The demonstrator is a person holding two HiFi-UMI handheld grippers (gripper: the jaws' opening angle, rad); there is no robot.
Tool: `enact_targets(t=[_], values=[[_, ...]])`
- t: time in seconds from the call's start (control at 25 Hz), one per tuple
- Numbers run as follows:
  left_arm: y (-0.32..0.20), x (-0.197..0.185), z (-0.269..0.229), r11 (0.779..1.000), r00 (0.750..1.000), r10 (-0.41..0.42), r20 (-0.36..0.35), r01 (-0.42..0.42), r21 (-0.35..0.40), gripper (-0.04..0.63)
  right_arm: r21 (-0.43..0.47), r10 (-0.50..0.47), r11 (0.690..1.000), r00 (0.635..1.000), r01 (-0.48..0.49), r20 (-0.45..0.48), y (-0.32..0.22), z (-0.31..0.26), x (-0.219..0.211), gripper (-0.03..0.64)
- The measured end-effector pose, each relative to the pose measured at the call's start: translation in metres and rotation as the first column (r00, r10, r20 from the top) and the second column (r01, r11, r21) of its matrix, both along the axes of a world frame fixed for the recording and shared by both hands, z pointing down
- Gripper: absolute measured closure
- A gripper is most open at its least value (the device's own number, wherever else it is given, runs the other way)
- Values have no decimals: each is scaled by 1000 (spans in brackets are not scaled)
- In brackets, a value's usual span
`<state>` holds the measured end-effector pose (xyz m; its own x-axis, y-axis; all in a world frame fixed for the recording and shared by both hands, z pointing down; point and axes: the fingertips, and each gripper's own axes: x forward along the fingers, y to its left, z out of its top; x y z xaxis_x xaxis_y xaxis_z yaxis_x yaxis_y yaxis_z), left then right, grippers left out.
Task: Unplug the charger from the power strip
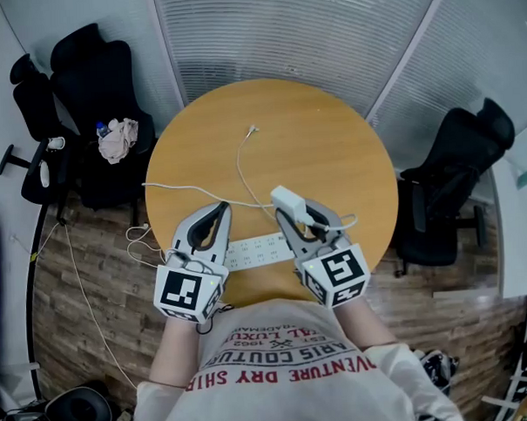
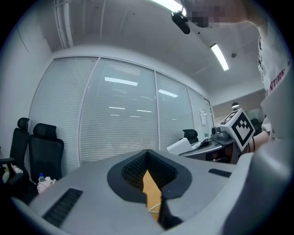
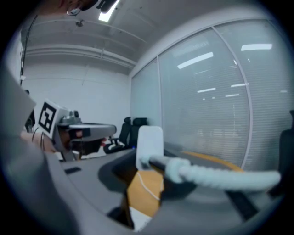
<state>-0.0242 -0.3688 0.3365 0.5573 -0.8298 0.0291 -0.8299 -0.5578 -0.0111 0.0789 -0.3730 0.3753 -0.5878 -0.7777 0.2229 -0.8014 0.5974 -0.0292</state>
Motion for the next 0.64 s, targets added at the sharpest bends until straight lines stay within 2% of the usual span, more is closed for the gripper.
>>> enact_targets(t=[0.48,0.64], values=[[2,7,14,999,1000,11,26,-10,-40,563,-21,9,1000,1000,-9,6,-1,7,2,462],[1,8,15,998,1000,25,2,-25,-51,563,-23,5,1000,1000,-5,6,-3,8,2,462]])
